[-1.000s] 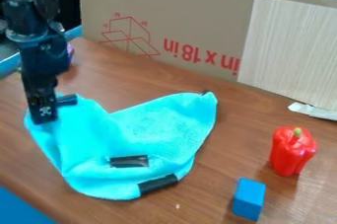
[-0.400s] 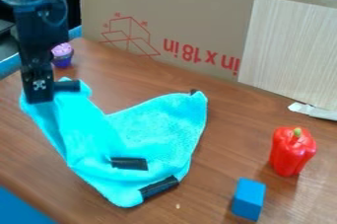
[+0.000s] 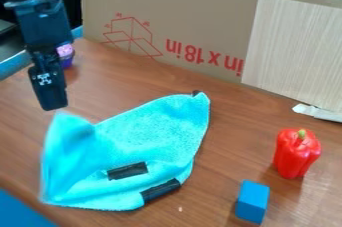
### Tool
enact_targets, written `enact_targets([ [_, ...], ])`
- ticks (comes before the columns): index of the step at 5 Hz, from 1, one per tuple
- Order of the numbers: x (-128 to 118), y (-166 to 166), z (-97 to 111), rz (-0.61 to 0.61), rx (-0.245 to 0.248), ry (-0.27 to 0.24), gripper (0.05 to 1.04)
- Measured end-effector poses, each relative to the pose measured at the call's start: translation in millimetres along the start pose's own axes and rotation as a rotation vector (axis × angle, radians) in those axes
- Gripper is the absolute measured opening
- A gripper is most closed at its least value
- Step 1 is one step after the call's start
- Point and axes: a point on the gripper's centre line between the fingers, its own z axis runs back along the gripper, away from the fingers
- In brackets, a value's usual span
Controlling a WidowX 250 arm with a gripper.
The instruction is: Unfold the cloth from bottom left to right
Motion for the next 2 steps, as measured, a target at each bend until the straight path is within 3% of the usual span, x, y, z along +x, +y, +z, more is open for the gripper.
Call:
enact_targets([
  [1, -0.7, -4.1, -5.5, 0.018, -0.104, -0.005, 1.007],
  [2, -2.0, -12.3, 3.8, 0.033, -0.106, -0.002, 1.007],
])
